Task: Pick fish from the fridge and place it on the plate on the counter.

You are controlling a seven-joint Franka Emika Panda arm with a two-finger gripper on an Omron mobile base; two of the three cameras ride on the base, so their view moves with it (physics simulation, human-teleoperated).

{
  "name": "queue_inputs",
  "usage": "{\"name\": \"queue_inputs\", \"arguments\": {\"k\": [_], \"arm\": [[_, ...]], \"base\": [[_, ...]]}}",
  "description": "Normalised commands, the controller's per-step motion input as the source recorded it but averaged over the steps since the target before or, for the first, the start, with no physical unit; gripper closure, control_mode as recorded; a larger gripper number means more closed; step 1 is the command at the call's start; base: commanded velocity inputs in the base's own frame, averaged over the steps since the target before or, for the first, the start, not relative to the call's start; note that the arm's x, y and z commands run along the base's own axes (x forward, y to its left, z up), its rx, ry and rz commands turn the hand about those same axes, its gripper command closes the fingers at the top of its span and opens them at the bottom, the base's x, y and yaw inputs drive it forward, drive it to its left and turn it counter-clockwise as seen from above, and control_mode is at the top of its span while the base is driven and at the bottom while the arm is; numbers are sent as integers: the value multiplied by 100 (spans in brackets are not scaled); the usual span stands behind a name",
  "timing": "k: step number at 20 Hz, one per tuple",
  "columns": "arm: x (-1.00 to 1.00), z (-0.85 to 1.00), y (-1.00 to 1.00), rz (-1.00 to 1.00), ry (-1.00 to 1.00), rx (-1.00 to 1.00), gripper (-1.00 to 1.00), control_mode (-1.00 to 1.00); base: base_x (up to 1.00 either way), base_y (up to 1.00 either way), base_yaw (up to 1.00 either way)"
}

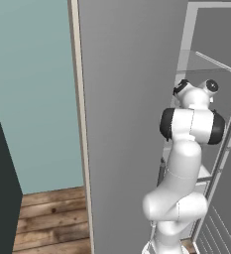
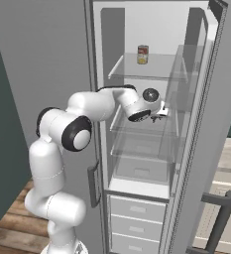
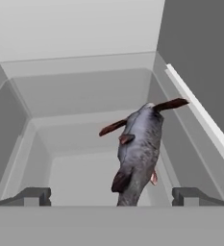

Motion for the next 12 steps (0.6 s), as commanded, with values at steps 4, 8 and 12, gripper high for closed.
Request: {"name": "queue_inputs", "arguments": {"k": [4, 8, 12], "arm": [[5, 0, 0, 0, 0, 0, -100, -100], [12, 0, 0, 0, 0, 0, -100, -100], [20, 0, 0, 0, 0, 0, -100, -100]], "base": [[0, 0, 0], [0, 0, 0], [0, 0, 0]]}}
